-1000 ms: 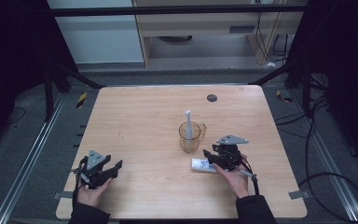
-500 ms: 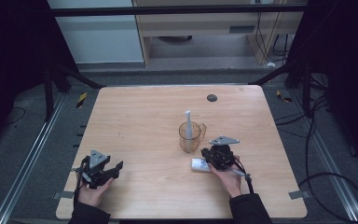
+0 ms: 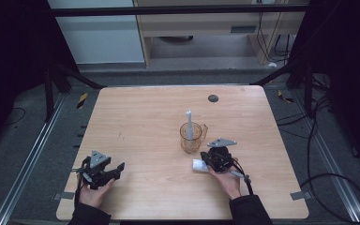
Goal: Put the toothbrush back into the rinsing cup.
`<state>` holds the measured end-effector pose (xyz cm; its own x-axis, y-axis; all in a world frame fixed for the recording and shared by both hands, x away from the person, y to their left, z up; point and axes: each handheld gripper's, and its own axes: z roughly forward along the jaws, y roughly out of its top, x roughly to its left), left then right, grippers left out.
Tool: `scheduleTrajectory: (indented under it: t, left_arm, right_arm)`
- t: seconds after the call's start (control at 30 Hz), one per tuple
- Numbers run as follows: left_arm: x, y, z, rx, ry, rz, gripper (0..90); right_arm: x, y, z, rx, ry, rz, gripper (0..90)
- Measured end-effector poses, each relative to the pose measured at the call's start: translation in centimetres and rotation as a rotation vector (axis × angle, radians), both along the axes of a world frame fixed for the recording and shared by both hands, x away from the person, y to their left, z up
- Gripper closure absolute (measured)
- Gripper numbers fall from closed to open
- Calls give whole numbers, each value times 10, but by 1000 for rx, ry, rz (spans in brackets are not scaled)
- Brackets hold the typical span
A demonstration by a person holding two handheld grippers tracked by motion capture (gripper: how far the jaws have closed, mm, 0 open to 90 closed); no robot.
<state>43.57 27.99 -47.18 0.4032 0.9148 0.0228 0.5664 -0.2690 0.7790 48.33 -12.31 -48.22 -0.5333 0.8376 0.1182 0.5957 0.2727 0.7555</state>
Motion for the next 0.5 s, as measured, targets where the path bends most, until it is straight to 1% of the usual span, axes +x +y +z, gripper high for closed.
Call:
scheduleTrajectory:
  t: [0.23, 0.3, 0.37, 0.5]
  left_arm:
    - [0, 0, 0, 3, 0, -5, 379]
    - [-1, 0, 1, 1, -4, -2, 378]
    - [-1, 0, 1, 7, -6, 0, 376]
    - [-1, 0, 1, 11, -1, 0, 376]
  right_arm:
    - [-1, -1, 1, 10, 16, 11, 900]
    - [-2, 0, 0, 5, 24, 23, 900]
    - [-5, 1, -1, -11, 33, 40, 900]
    - [-8, 2, 0, -19, 33, 58, 900]
